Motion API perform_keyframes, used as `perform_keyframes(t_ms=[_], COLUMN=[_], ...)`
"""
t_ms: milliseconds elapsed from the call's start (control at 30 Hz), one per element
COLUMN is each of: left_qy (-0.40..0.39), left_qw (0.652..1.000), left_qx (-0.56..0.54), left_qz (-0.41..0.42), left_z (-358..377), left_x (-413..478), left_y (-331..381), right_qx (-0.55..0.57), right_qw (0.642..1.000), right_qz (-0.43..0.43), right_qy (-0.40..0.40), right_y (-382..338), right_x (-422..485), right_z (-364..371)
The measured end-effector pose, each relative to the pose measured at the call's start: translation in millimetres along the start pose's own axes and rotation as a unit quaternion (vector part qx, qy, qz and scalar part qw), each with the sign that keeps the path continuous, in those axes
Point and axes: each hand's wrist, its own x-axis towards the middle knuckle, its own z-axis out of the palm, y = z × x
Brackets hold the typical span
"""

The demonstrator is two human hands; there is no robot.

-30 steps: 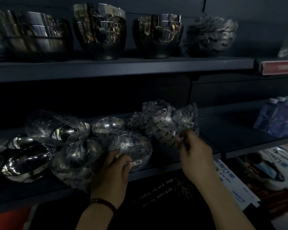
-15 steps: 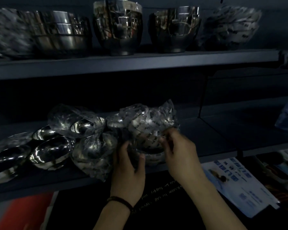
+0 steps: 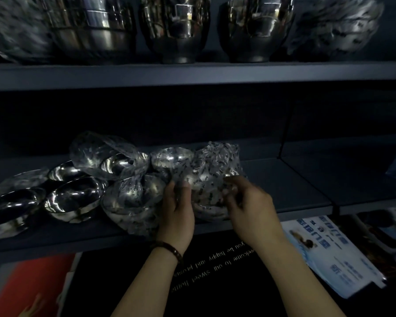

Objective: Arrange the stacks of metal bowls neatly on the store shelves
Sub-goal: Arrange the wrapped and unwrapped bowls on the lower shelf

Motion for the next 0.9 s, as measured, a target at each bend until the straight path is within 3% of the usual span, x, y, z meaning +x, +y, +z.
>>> perform_keyframes(t_ms=[133, 567, 733, 900], left_qy=[0.014, 0.024, 0.011, -0.049], left_qw=[0.999, 0.995, 0.993, 0.992], left_qx=[-0.009, -0.028, -0.066, -0.071], left_qz=[-0.037, -0.093, -0.101, -0.091], left_z=[7, 31, 43, 74], left_x=[15, 33, 46, 42], left_y=[4, -17, -29, -25], right_qx=[0.077, 0.301, 0.319, 0.338], right_qw=[0.993, 0.944, 0.935, 0.922], right_qz=[0.074, 0.128, 0.133, 0.159], right_qy=[0.045, 0.048, 0.077, 0.103], right_y=[11, 50, 61, 80], right_x=[5, 2, 2, 6], right_z=[-8, 24, 29, 7])
